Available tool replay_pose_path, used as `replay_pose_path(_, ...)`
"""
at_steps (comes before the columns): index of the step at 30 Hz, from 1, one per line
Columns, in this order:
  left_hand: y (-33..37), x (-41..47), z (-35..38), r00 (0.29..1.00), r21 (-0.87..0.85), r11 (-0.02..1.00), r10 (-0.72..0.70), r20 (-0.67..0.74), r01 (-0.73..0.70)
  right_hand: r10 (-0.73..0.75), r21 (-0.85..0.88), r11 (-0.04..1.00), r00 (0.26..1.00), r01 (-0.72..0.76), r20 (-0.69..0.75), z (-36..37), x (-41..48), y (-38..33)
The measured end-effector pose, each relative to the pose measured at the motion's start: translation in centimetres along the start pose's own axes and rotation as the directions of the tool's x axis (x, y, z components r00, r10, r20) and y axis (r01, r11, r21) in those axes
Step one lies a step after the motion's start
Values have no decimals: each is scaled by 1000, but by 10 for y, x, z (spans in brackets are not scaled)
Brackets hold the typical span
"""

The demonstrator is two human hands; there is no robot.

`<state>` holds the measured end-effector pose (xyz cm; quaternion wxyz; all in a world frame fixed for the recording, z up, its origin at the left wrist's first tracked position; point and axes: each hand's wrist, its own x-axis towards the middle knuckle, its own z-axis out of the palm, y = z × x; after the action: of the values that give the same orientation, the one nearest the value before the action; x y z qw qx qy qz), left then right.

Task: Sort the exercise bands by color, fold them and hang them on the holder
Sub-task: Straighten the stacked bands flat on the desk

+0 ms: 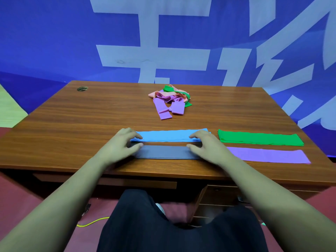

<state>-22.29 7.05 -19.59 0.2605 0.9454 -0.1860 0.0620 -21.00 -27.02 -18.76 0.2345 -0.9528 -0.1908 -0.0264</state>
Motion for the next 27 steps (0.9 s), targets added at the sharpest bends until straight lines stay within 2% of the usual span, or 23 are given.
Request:
replay_pose_path(4, 9, 50, 0, 994, -9, 999, -53, -97, 52, 42, -7, 999, 995, -43, -89, -7, 43, -6)
replay_pose_path(7, 16, 92, 6, 985, -3, 995, -94, -142, 95, 102, -54, 993, 991, -107, -87, -9, 77, -6)
replay_pose_path(12, 14, 150, 28, 986, 41, 988, -146, -80, 150, 174, -115, 977, 983, -179, -55, -1, 125, 6)
replay_pose_path(19, -10, 190, 67, 995, 84, 992, -96, -18, 97, 207, -135, 969, 978, -208, -24, 27, 173, 23)
replay_pose_path(22, -16, 198, 78, 994, 130, 986, -110, -2, 109, 178, -174, 966, 981, -189, -78, 38, 183, 31)
replay_pose_path(27, -19, 201, 79, 993, 127, 985, -117, -19, 118, 154, -117, 978, 975, -173, -159, 40, 188, 39)
